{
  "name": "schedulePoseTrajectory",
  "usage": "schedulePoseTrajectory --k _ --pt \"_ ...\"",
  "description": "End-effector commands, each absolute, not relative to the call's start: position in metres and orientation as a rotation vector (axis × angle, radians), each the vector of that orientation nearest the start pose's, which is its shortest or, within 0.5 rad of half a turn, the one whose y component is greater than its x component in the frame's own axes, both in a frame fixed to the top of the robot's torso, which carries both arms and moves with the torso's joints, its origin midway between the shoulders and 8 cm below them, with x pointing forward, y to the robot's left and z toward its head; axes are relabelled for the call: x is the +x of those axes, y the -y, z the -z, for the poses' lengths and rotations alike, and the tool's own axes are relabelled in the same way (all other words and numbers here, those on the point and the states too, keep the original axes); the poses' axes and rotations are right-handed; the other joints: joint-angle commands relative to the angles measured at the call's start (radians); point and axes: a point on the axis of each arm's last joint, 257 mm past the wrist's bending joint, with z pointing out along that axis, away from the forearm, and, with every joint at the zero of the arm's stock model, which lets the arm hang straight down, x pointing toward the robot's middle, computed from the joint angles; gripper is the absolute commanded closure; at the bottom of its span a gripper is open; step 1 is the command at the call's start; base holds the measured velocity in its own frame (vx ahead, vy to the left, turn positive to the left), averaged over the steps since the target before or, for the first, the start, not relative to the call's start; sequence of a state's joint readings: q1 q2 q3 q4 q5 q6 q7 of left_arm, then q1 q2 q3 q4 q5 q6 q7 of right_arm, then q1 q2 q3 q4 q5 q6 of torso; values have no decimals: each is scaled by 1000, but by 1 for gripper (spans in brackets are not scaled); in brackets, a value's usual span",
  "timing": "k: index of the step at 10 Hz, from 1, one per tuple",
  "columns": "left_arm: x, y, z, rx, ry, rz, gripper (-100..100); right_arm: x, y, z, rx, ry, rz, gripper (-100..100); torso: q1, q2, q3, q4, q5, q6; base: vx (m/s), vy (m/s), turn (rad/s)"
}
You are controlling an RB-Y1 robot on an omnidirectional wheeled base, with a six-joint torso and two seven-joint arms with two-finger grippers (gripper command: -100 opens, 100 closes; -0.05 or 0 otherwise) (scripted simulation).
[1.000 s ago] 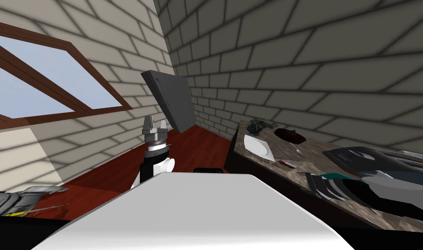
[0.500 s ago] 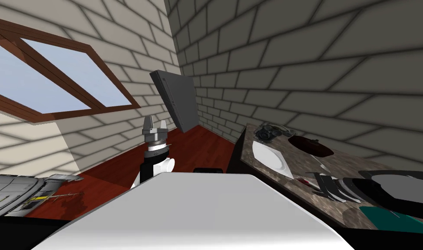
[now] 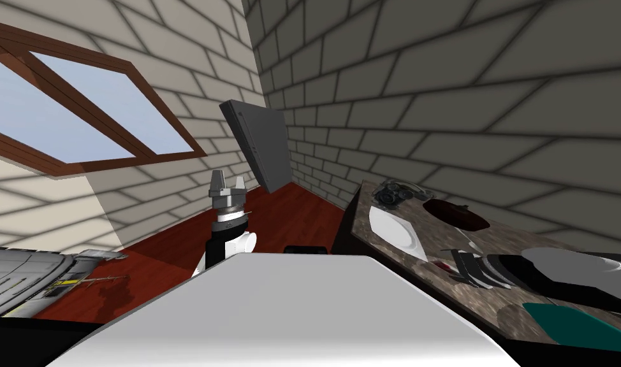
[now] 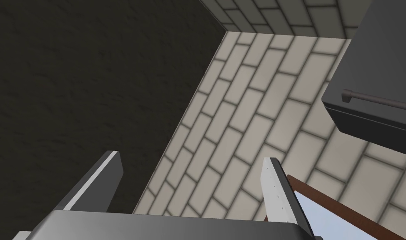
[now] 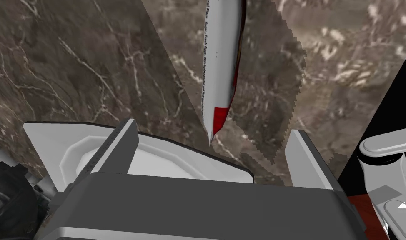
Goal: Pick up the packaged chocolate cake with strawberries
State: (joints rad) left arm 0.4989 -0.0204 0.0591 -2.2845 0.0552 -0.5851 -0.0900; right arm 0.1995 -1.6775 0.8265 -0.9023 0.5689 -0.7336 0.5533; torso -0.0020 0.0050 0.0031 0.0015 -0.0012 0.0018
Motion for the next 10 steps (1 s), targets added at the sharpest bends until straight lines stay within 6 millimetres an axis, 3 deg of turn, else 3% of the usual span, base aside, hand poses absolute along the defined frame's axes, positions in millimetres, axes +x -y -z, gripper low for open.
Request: schedulePoseTrajectory --k 1,10 --pt "322 -304 -43 -594 -516 1209 0 145 728 303 -1405 -2691 309 -100 0 0 0 0 0 0 -60 -45 36" --pt "322 -304 -43 -594 -517 1209 0 175 700 313 -1366 -2711 315 -100 2 -2 -1 0 0 0 -46 -37 21"
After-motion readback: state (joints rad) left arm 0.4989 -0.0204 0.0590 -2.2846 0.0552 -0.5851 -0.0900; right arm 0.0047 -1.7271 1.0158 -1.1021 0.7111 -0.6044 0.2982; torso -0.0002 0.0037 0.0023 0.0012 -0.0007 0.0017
